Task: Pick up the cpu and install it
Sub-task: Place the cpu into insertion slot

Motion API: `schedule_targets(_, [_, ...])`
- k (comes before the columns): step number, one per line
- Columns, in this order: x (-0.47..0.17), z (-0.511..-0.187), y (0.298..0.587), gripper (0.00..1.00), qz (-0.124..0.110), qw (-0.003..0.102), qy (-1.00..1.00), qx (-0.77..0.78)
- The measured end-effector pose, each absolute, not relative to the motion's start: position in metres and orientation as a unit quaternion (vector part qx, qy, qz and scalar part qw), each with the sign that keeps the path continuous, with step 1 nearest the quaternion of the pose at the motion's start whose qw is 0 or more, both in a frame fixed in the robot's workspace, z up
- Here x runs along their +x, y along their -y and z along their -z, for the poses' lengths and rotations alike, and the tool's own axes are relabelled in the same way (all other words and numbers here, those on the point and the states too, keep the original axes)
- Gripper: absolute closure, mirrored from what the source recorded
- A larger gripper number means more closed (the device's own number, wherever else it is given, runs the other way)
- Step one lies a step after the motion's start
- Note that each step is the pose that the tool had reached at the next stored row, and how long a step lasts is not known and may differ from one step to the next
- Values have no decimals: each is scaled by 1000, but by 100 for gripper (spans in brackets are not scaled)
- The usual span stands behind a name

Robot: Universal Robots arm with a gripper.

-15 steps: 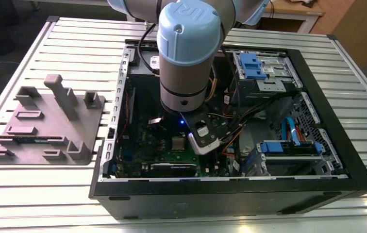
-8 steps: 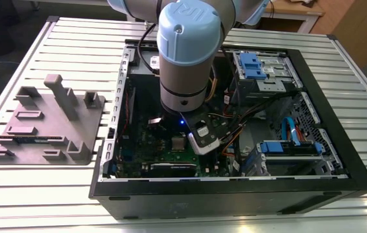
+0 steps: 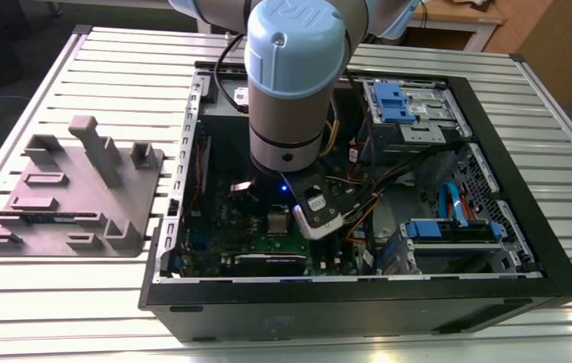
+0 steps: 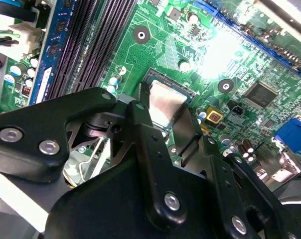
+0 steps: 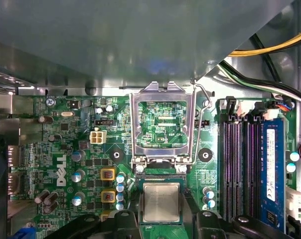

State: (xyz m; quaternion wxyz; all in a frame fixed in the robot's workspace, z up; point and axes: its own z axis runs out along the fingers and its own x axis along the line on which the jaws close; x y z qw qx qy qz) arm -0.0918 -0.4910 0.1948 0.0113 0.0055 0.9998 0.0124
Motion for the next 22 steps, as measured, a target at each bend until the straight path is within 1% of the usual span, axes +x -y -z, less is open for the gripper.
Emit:
schedule_targets(12, [-91, -198, 491, 54, -12, 11, -1000, 5])
schedule_targets(14, [-91, -198, 491, 56, -12, 11, -1000, 5])
schedule_targets(16, [-91, -198, 491, 68, -12, 11, -1000, 5])
schedule_targets(17, [-91, -198, 491, 68, -12, 11, -1000, 5])
schedule_targets(19, [-91, -198, 491, 80, -12, 11, -1000, 5])
schedule_targets(20, [-91, -198, 491, 80, -12, 11, -1000, 5])
schedule_targets(22, [-91, -199, 491, 90, -12, 11, -1000, 5])
